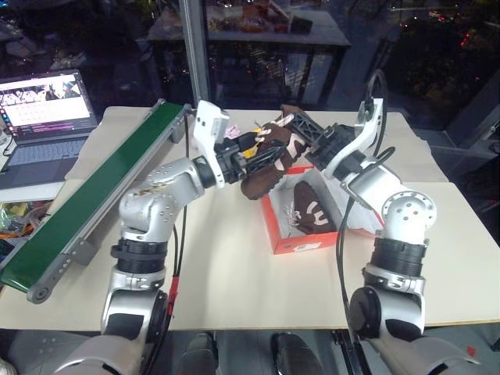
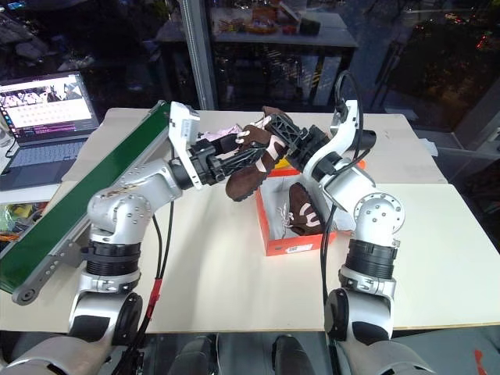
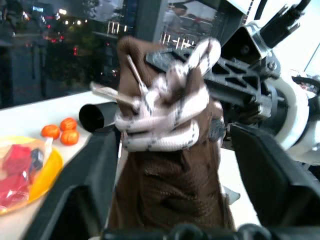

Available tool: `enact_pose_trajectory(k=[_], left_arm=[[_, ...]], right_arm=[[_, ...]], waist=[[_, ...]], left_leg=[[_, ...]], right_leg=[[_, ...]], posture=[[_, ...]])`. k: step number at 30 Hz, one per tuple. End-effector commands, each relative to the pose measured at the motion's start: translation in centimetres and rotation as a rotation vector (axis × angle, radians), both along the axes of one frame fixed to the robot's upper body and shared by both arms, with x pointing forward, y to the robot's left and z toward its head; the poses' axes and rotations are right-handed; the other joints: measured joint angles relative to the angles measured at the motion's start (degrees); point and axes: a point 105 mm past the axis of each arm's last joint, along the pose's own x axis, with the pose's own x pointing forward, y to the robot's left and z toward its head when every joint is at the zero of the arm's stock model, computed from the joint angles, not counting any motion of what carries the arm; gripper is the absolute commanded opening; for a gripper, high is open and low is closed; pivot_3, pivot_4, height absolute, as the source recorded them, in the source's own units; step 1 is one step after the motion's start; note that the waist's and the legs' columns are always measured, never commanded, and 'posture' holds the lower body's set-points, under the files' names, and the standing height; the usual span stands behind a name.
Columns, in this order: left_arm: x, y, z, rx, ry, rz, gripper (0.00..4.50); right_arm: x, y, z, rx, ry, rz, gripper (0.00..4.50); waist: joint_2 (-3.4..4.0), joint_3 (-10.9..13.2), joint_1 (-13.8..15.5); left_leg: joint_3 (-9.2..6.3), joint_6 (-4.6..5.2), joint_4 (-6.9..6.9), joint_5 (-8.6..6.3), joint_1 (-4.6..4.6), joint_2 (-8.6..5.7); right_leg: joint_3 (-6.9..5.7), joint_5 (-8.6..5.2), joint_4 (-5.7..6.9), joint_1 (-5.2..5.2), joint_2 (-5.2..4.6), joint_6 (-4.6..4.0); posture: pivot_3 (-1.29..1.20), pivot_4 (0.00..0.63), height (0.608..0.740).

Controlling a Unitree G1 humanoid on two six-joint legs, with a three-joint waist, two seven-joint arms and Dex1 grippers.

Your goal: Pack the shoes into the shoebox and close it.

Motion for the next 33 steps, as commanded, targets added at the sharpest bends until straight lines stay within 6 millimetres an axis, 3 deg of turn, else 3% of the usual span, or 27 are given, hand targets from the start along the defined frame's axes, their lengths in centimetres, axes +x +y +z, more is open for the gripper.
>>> enact_pose_trajectory(k=[1, 5, 8, 17, 20, 23, 26, 33], left_arm=[[1.4, 4.8, 1.3, 0.018, -0.059, 0.213, 3.56], [1.7, 7.6, 0.5, 0.057, -0.038, 0.306, 3.56], [1.2, 8.6, -0.9, 0.091, -0.004, 0.334, 3.56], [-0.1, 7.5, -2.3, 0.087, 0.024, 0.334, 3.56], [-0.4, 7.3, -2.7, 0.084, 0.035, 0.346, 3.56], [-0.5, 7.2, -2.8, 0.084, 0.038, 0.350, 3.56], [-0.7, 7.3, -3.1, 0.082, 0.048, 0.365, 3.56], [-1.5, 7.0, -4.0, 0.072, 0.066, 0.384, 3.56]], right_arm=[[-0.2, -1.6, 3.2, -0.131, -0.148, -0.043, 2.14], [0.5, -1.9, 2.2, -0.408, -0.175, -0.028, 2.14], [1.1, -1.5, 0.0, -0.579, -0.145, 0.050, 2.14], [2.6, -1.3, -6.1, -0.763, -0.089, 0.210, 2.14], [3.0, -1.1, -9.4, -0.867, -0.038, 0.270, 2.14], [3.2, -0.9, -10.9, -0.910, -0.011, 0.307, 2.14], [3.3, -0.4, -14.1, -1.014, 0.058, 0.377, 2.14], [3.5, 0.4, -18.1, -1.154, 0.145, 0.434, 2.14]], waist=[[0.01, 0.0, 0.0], [0.01, 0.0, -0.1], [0.01, 0.0, -0.1], [-0.02, 0.0, 0.5], [-0.02, 0.0, 0.4], [-0.02, 0.0, 0.3], [-0.04, 0.0, 0.2], [-0.31, -0.3, 0.2]], left_leg=[[0.00, 0.00, 0.00, 0.00, 0.00, 0.00], [0.02, 0.00, -0.02, 0.00, 0.01, 0.01], [0.05, 0.00, -0.06, 0.00, 0.02, 0.01], [0.05, -0.01, -0.03, -0.01, -0.07, -0.03], [0.06, -0.01, -0.03, -0.01, -0.04, -0.03], [0.05, -0.01, -0.02, 0.00, 0.00, -0.03], [0.05, -0.01, 0.02, 0.00, 0.12, -0.02], [0.05, -0.03, 0.02, -0.01, 0.37, -0.02]], right_leg=[[0.00, 0.00, 0.00, -0.01, 0.00, 0.00], [0.00, -0.01, -0.05, 0.00, 0.00, 0.01], [0.02, -0.01, -0.09, 0.00, -0.01, 0.00], [0.01, -0.01, -0.13, -0.04, -0.03, 0.02], [0.01, -0.01, -0.12, -0.03, -0.04, 0.02], [0.01, 0.00, -0.07, -0.01, -0.03, 0.02], [0.01, 0.00, -0.04, 0.10, -0.02, 0.02], [0.00, 0.00, -0.06, 0.35, -0.03, 0.02]], posture=[[0.00, 0.150, 0.740], [0.00, 0.150, 0.740], [0.00, 0.150, 0.740], [0.00, 0.150, 0.740], [0.00, 0.150, 0.740], [0.00, 0.150, 0.740], [0.00, 0.150, 0.740], [0.00, 0.150, 0.740]])
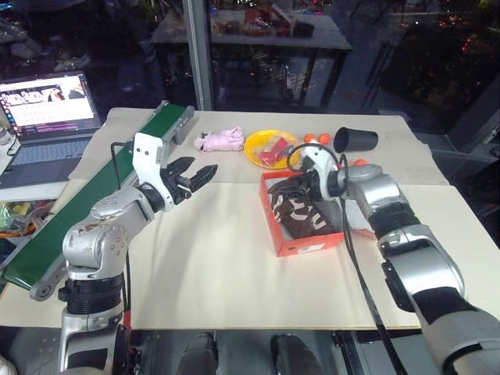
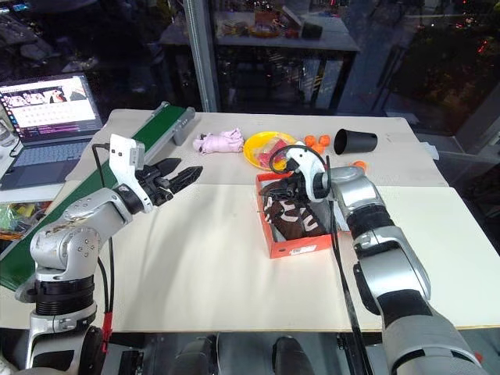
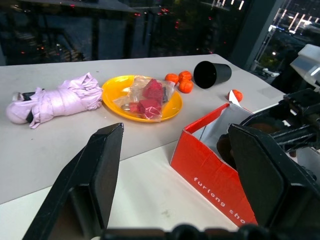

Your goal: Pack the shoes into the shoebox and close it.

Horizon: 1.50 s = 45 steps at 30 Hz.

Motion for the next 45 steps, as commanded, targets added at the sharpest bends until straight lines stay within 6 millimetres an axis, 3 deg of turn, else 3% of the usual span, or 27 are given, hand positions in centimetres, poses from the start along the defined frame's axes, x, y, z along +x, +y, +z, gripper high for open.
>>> enact_pose_trajectory(k=[1, 9, 17, 22, 24, 32, 35, 41, 45], left_arm=[[-1.0, -0.4, 0.9, -0.007, -0.043, 0.000, 3.56], [-1.8, -0.2, 0.6, -0.011, -0.038, 0.027, 3.56], [-1.8, -0.1, 0.6, -0.010, -0.036, 0.039, 3.56], [-1.6, -0.1, 0.8, -0.004, -0.040, 0.034, 3.65], [-1.5, -0.2, 0.8, -0.002, -0.043, 0.032, 3.65], [-1.5, -0.4, 0.8, 0.003, -0.044, 0.020, 3.65], [-1.4, -0.3, 0.8, 0.004, -0.043, 0.016, 3.65], [-0.9, -0.9, 0.9, 0.004, -0.046, -0.013, 3.65], [-0.4, -1.4, 0.9, 0.004, -0.048, -0.035, 3.65]], right_arm=[[-0.7, -1.5, -6.1, -0.176, 0.127, -0.059, 2.14], [-0.5, -1.7, -7.7, -0.209, 0.137, -0.119, 2.14], [0.5, -3.5, -6.3, -0.048, 0.169, -0.303, 2.14], [0.8, -4.0, -6.4, -0.058, 0.152, -0.349, 4.04], [0.9, -3.9, -6.3, -0.058, 0.145, -0.355, 4.46], [1.7, -4.0, -4.9, -0.056, 0.069, -0.364, 4.46], [2.6, -3.6, -2.3, -0.047, -0.025, -0.338, 4.46], [3.5, -1.7, 5.4, 0.178, -0.114, -0.276, 4.46], [3.2, -1.6, 10.2, 0.269, -0.164, -0.227, 4.46]], waist=[[-0.20, -0.2, 0.0], [-0.72, -0.9, 0.3], [-0.69, -1.0, 0.4], [-0.64, -1.0, 0.5], [-0.63, -0.9, 0.5], [-0.61, -0.9, 0.6], [-0.56, -0.9, 0.5], [-0.23, -0.5, 0.1], [-0.05, -0.4, -0.1]], left_leg=[[0.00, 0.00, -0.01, 0.00, 0.01, 0.00], [0.00, -0.23, -0.07, -0.15, 0.63, 0.01], [-0.02, -0.52, -0.18, -0.32, 0.96, 0.00], [-0.02, -0.50, -0.27, -0.31, 0.89, -0.02], [-0.03, -0.50, -0.30, -0.31, 0.89, -0.02], [-0.03, -0.49, -0.31, -0.31, 0.86, -0.03], [-0.03, -0.49, -0.31, -0.31, 0.85, -0.03], [-0.02, -0.43, -0.31, -0.27, 0.70, -0.03], [-0.01, -0.05, -0.29, -0.02, -0.07, -0.03]], right_leg=[[0.00, 0.00, 0.01, 0.00, 0.00, 0.00], [-0.03, -0.05, -0.10, 0.64, -0.04, -0.07], [-0.08, -0.55, -0.12, 0.97, -0.06, -0.22], [-0.08, -0.54, -0.12, 0.88, -0.06, -0.21], [-0.08, -0.54, -0.12, 0.88, -0.05, -0.19], [-0.08, -0.55, -0.14, 0.86, -0.06, -0.18], [-0.08, -0.61, -0.14, 0.84, -0.06, -0.18], [-0.07, -0.53, -0.10, 0.65, -0.04, 0.04], [0.04, -0.17, 0.08, -0.24, 0.00, -0.12]], posture=[[0.00, 0.150, 0.740], [0.00, 0.150, 0.740], [0.00, 0.150, 0.740], [0.00, 0.150, 0.740], [0.00, 0.150, 0.740], [0.00, 0.150, 0.740], [0.00, 0.150, 0.740], [0.00, 0.150, 0.740], [0.00, 0.150, 0.740]])
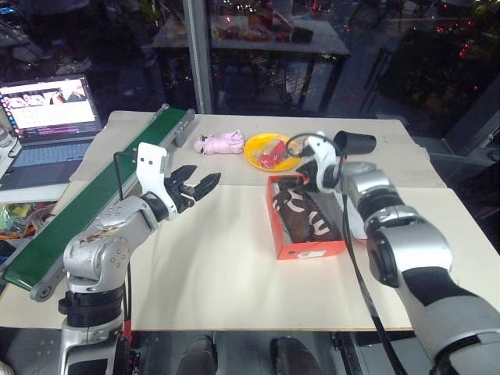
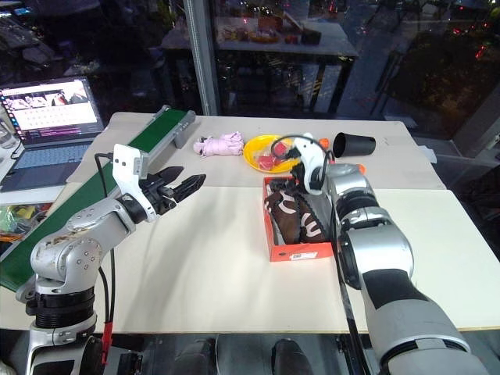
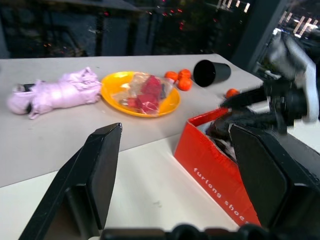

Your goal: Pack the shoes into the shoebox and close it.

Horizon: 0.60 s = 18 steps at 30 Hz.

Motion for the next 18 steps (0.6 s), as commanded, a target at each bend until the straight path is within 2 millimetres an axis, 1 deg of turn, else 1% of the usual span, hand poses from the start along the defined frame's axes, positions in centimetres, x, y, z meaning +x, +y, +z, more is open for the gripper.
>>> enact_pose_trajectory(k=[1, 2, 5, 8, 9, 11, 13, 15, 18], left_arm=[[0.2, -0.6, 1.3, 0.001, -0.060, -0.027, 3.65], [0.3, -0.8, 1.3, -0.001, -0.061, -0.034, 3.65], [0.5, -1.3, 1.3, -0.002, -0.063, -0.057, 3.65], [0.7, -1.4, 1.3, 0.000, -0.063, -0.063, 3.65], [0.7, -1.4, 1.3, 0.000, -0.063, -0.063, 3.65], [0.8, -1.4, 1.2, 0.002, -0.061, -0.066, 3.65], [0.9, -1.5, 1.2, 0.001, -0.061, -0.070, 3.65], [1.0, -1.6, 1.2, 0.001, -0.061, -0.076, 3.65], [1.1, -2.0, 1.2, 0.002, -0.063, -0.091, 3.65]], right_arm=[[-0.2, 0.1, 6.0, 0.082, -0.121, 0.039, 4.46], [-0.4, 0.0, 6.7, 0.099, -0.124, 0.043, 4.46], [-1.2, -0.8, 7.6, 0.087, -0.136, 0.055, 4.46], [-3.2, -1.6, 6.9, 0.019, -0.103, 0.116, 4.46], [-4.2, -1.8, 6.4, -0.007, -0.082, 0.137, 4.06], [-5.6, -2.4, 4.9, -0.070, -0.040, 0.160, 3.77], [-6.7, -2.5, 3.6, -0.106, -0.007, 0.170, 3.02], [-7.1, -2.3, 3.1, -0.101, 0.005, 0.169, 2.37], [-6.6, -1.8, 1.6, -0.101, 0.012, 0.153, 1.29]], waist=[[0.05, 0.0, 0.0], [0.05, 0.0, -0.1], [0.07, 0.0, 0.1], [0.07, 0.1, 0.3], [0.07, 0.1, 0.3], [0.07, 0.1, 0.6], [0.07, 0.1, 0.9], [0.12, 0.1, 0.7], [0.14, 0.1, 0.1]], left_leg=[[0.00, 0.00, -0.02, 0.00, -0.04, 0.00], [0.00, 0.00, -0.08, 0.00, -0.04, 0.00], [0.01, -0.01, -0.22, -0.02, -0.09, 0.00], [0.01, -0.03, -0.21, -0.05, -0.17, 0.00], [0.00, -0.03, -0.19, -0.06, -0.20, -0.01], [0.01, -0.03, -0.15, -0.06, -0.22, -0.02], [0.00, -0.03, -0.10, -0.06, -0.23, -0.02], [0.04, -0.03, -0.03, -0.06, -0.22, -0.02], [0.04, -0.03, 0.06, -0.05, -0.14, -0.01]], right_leg=[[0.00, 0.00, -0.01, -0.05, 0.01, -0.01], [0.00, 0.00, -0.02, -0.06, 0.02, -0.01], [-0.01, -0.03, -0.13, -0.09, 0.01, 0.01], [-0.01, -0.04, -0.18, -0.11, 0.00, 0.03], [-0.02, -0.05, -0.19, -0.12, -0.01, 0.04], [-0.03, -0.05, -0.18, -0.12, -0.01, 0.04], [-0.04, -0.05, -0.16, -0.12, -0.01, 0.04], [-0.01, -0.05, -0.15, -0.14, -0.01, 0.03], [0.03, -0.04, -0.05, -0.15, 0.01, 0.05]], posture=[[0.00, 0.150, 0.740], [0.00, 0.150, 0.740], [0.00, 0.150, 0.740], [0.00, 0.150, 0.740], [0.00, 0.150, 0.740], [0.00, 0.150, 0.740], [0.00, 0.150, 0.740], [0.00, 0.150, 0.740], [0.00, 0.150, 0.740]])
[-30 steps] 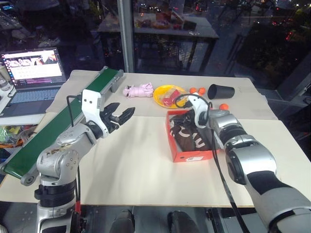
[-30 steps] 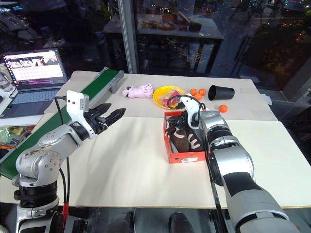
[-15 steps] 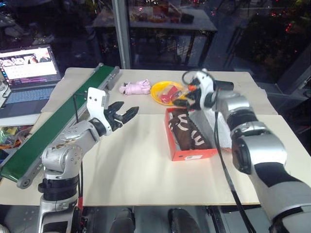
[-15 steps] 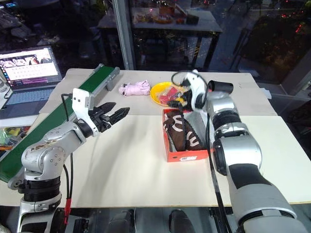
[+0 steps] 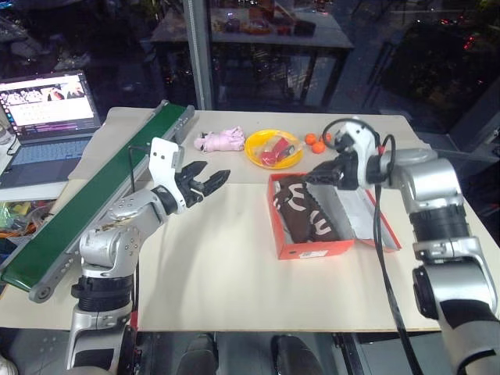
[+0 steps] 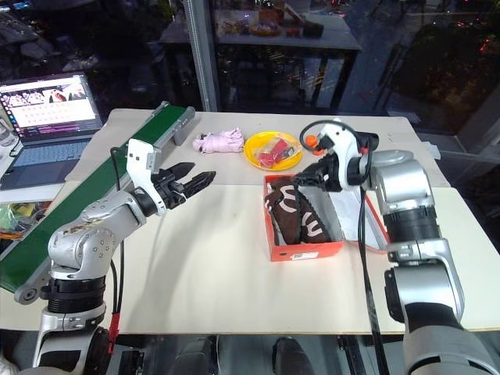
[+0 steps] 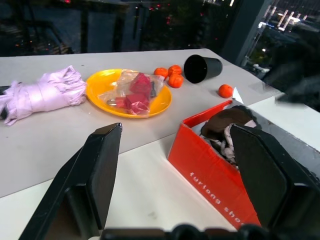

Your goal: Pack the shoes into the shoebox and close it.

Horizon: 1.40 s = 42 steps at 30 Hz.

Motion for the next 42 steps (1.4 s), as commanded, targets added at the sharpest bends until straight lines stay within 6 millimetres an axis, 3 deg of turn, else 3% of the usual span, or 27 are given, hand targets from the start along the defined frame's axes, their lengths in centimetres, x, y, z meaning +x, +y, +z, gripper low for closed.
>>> enact_pose_trajectory(k=[1, 4, 10, 18, 23, 26, 29, 34, 39, 42], left_arm=[[0.0, -0.7, 1.5, -0.001, -0.063, -0.029, 3.65], [-0.1, -0.5, 1.6, 0.001, -0.066, -0.027, 3.65], [-0.6, -0.1, 1.5, 0.017, -0.065, -0.023, 3.65], [-2.4, 0.0, 1.6, 0.119, -0.061, -0.135, 3.65], [-3.7, -0.3, 1.1, 0.206, -0.041, -0.237, 3.65], [-4.1, -0.4, 0.8, 0.229, -0.030, -0.266, 3.65], [-4.2, -0.7, 0.7, 0.229, -0.023, -0.286, 3.65], [-4.9, -1.3, 0.3, 0.247, -0.010, -0.361, 3.65], [-4.9, -2.5, -0.1, 0.270, 0.002, -0.465, 3.65], [-4.7, -3.2, -0.2, 0.276, 0.003, -0.519, 3.65]], right_arm=[[0.2, 1.1, 0.7, 0.018, -0.058, 0.014, 1.04], [0.7, 1.2, 0.1, 0.006, -0.061, 0.001, 0.06], [2.0, 1.5, -1.2, -0.019, -0.051, -0.004, 0.06], [2.7, 0.6, -9.2, -0.164, 0.076, -0.025, 0.06], [2.2, 1.2, -12.6, -0.204, 0.132, -0.004, 0.06], [2.1, 1.4, -13.0, -0.218, 0.129, 0.008, 0.06], [2.5, 1.6, -11.0, -0.197, 0.082, 0.028, 0.06], [1.6, 2.2, -4.7, -0.062, 0.012, 0.067, 0.06], [-2.0, 0.4, 1.8, -0.013, -0.074, 0.029, 0.06], [-4.5, -0.6, 3.3, -0.015, -0.084, -0.004, 0.06]], waist=[[0.00, 0.0, -0.2], [0.00, 0.0, -0.3], [0.00, 0.0, -0.1], [0.00, 0.0, -0.2], [-0.07, 0.0, -0.5], [-0.11, -0.1, -1.0], [-0.11, -0.1, -1.3], [-0.06, 0.0, -1.1], [0.35, 0.3, -0.1], [0.41, 0.3, 0.8]], left_leg=[[-0.02, 0.00, 0.02, 0.00, 0.06, 0.00], [-0.05, 0.00, 0.05, 0.01, 0.10, 0.01], [-0.05, 0.01, 0.02, 0.01, 0.02, -0.02], [-0.06, 0.00, 0.00, 0.01, 0.07, -0.01], [-0.07, 0.00, 0.03, 0.00, 0.17, 0.00], [-0.06, 0.00, 0.03, 0.00, 0.41, 0.02], [-0.06, -0.01, 0.00, 0.00, 0.70, 0.02], [-0.10, 0.00, -0.07, 0.01, 0.33, 0.01], [-0.11, 0.01, -0.12, -0.01, -0.07, -0.01], [-0.14, 0.01, -0.10, -0.01, -0.12, -0.01]], right_leg=[[0.00, -0.01, 0.01, 0.05, 0.02, 0.04], [0.01, -0.09, 0.04, 0.07, 0.04, 0.22], [0.03, 0.05, -0.06, 0.07, 0.03, -0.01], [0.02, 0.04, -0.04, 0.10, 0.06, -0.01], [0.02, 0.04, -0.04, 0.22, 0.06, -0.01], [0.04, -0.02, 0.01, 0.38, 0.07, 0.09], [0.04, -0.13, 0.05, 0.60, 0.07, 0.26], [0.07, -0.12, 0.08, 0.24, 0.08, 0.16], [0.05, -0.02, 0.06, -0.10, 0.07, -0.03], [-0.01, -0.04, 0.06, -0.14, 0.08, -0.05]], posture=[[0.00, 0.150, 0.740], [0.00, 0.150, 0.740], [0.00, 0.150, 0.740], [0.00, 0.150, 0.740], [0.00, 0.150, 0.740], [0.00, 0.150, 0.740], [0.00, 0.150, 0.740], [0.00, 0.150, 0.740], [0.00, 0.150, 0.740], [0.00, 0.150, 0.740]])
